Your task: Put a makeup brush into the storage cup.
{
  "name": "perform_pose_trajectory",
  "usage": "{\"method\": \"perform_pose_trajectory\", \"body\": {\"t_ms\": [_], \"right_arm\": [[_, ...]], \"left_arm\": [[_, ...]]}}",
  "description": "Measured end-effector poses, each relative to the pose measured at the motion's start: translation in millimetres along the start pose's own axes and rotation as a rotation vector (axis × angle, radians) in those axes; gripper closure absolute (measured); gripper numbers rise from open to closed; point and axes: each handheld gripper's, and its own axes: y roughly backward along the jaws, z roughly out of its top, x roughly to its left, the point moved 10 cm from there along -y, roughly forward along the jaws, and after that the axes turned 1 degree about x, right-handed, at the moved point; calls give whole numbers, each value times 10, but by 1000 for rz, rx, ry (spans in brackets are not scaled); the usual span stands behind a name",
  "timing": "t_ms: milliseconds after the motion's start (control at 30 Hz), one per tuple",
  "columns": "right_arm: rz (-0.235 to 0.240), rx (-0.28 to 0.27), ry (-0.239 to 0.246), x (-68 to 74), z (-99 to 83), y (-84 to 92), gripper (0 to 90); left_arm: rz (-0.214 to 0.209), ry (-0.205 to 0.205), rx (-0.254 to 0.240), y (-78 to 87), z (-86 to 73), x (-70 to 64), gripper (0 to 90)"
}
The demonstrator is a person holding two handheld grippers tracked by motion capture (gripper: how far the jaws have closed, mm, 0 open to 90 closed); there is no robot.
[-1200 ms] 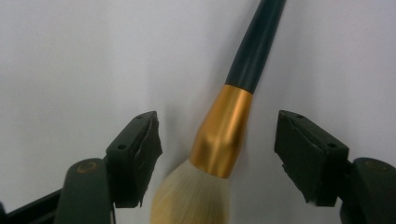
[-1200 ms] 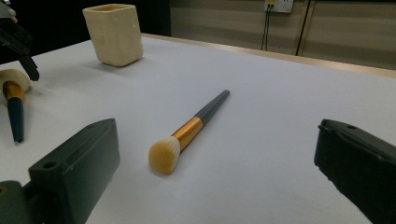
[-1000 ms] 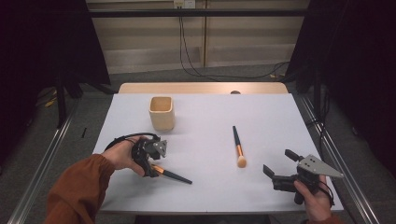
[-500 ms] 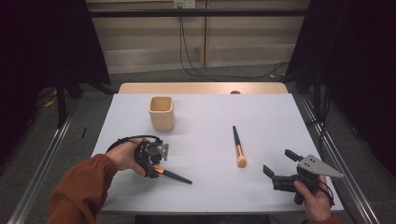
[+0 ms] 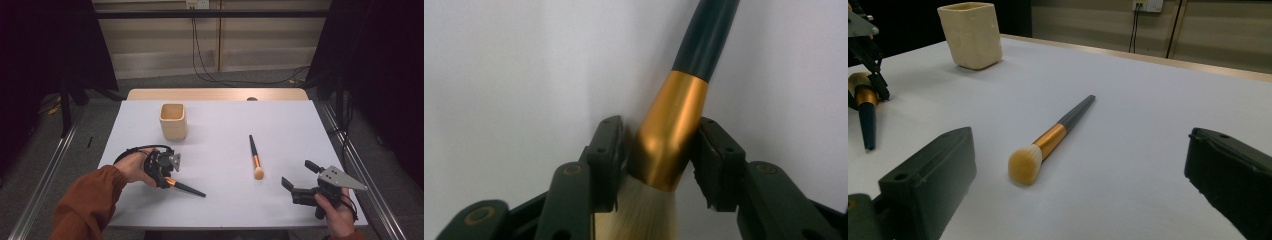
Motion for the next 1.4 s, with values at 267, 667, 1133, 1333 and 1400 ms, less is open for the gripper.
{"method": "perform_pose_trajectory", "body": {"t_ms": [267, 667, 1133, 1333, 1400], "right_arm": [[-3, 0, 0, -6, -2, -2, 0], [-3, 2, 1, -8, -3, -5, 0], [-4, 1, -3, -14, -2, -1, 0], [-4, 2, -3, -15, -3, -2, 0], [-5, 2, -3, -16, -3, -2, 0]], "left_arm": [[-7, 4, 26, 9, -1, -22, 651], [-15, 83, 3, 16, 6, -16, 665], [-49, 158, -42, 72, 14, -23, 666], [-46, 233, -98, 115, 4, 7, 666], [-56, 258, -112, 143, -6, 8, 666]]}}
